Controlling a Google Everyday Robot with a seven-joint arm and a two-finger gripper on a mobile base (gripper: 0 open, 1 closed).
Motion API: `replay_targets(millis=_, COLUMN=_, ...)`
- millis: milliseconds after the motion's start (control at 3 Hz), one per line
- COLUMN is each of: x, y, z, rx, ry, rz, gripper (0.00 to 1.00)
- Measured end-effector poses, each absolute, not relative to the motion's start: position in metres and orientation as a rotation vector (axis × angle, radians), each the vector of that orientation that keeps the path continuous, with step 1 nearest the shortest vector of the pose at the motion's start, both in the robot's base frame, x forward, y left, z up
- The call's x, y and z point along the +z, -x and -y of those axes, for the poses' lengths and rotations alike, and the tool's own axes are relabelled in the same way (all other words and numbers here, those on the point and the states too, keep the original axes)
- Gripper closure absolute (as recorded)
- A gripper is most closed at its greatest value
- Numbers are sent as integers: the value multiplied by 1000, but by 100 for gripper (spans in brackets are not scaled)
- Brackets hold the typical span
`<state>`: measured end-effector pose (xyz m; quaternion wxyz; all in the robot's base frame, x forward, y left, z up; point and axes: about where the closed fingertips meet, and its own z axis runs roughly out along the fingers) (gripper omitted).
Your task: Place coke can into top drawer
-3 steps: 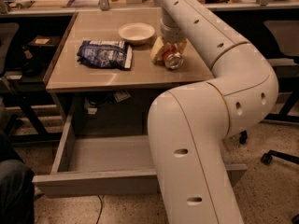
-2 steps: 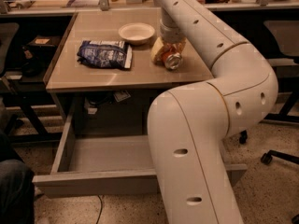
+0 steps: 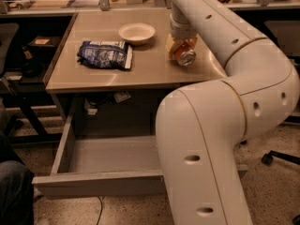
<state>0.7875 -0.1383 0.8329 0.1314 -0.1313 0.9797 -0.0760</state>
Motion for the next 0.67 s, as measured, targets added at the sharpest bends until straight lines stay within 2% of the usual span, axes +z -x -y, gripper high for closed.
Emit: replay_targets(millis=667, x=886, y=-733, z=182, rx=-213, ry=279, rz=-2708, gripper=100)
